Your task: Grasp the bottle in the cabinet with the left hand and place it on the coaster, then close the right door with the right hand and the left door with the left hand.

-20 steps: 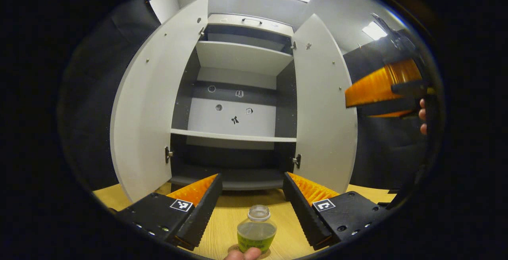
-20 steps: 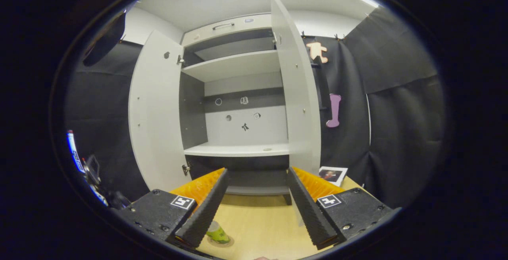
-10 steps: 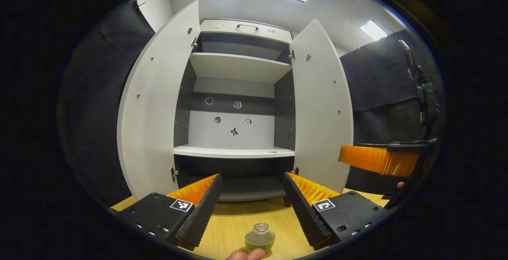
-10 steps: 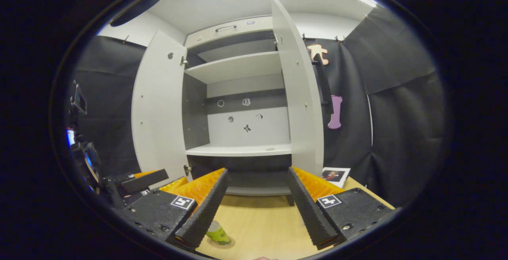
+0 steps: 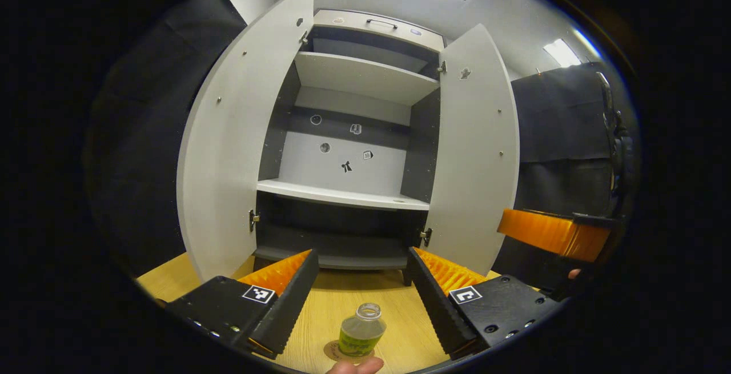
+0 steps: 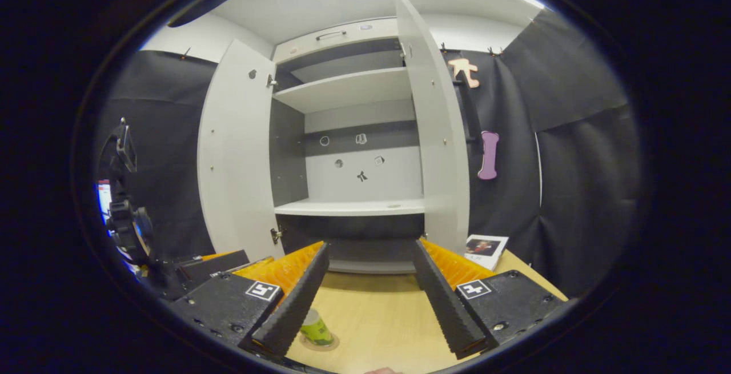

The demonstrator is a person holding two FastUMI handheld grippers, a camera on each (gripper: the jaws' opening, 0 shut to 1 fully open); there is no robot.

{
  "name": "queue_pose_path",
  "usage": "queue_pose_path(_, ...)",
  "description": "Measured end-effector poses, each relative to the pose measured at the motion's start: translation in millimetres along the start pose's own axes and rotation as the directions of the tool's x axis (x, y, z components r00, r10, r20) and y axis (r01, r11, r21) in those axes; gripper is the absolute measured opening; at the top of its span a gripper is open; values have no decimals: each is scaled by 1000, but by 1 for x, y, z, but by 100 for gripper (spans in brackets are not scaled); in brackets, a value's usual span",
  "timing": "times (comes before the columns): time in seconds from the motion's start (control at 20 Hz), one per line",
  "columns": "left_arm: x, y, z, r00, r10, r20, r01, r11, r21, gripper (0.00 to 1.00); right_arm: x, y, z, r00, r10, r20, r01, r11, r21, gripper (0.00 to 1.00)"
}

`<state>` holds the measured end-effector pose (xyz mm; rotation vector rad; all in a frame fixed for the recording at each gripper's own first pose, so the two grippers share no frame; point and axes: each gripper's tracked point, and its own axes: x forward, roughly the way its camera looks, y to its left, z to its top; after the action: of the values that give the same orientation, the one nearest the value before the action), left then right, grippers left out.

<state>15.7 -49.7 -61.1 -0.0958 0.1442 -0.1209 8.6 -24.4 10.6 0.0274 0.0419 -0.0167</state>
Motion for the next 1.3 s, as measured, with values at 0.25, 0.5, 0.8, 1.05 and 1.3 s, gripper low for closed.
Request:
queue_pose_path(0.25, -12, 13, -3, 1000, 29, -4, -29, 1000, 0, 95, 6, -88, 95, 983, -148, 110, 146, 989, 23, 97)
queue_pose_path(0.5, -18, 30, -5, 998, 70, 5, -70, 997, 42, 95, 35, -158, 151, 952, -257, 166, 259, 966, 7, 98)
queue_pose_path(0.8, -19, 22, -17, 998, 48, -33, -47, 998, 41, 95, 74, -185, 167, 946, -278, 169, 289, 956, -49, 98)
queue_pose_path(1.05, -15, 25, -22, 998, 48, -43, -47, 998, 30, 95, 78, -194, 160, 946, -287, 151, 298, 953, -61, 98)
queue_pose_path(1.3, -3, 20, -22, 999, 16, -39, -15, 1000, 19, 95, 82, -184, 153, 966, -237, 105, 236, 971, 24, 98)
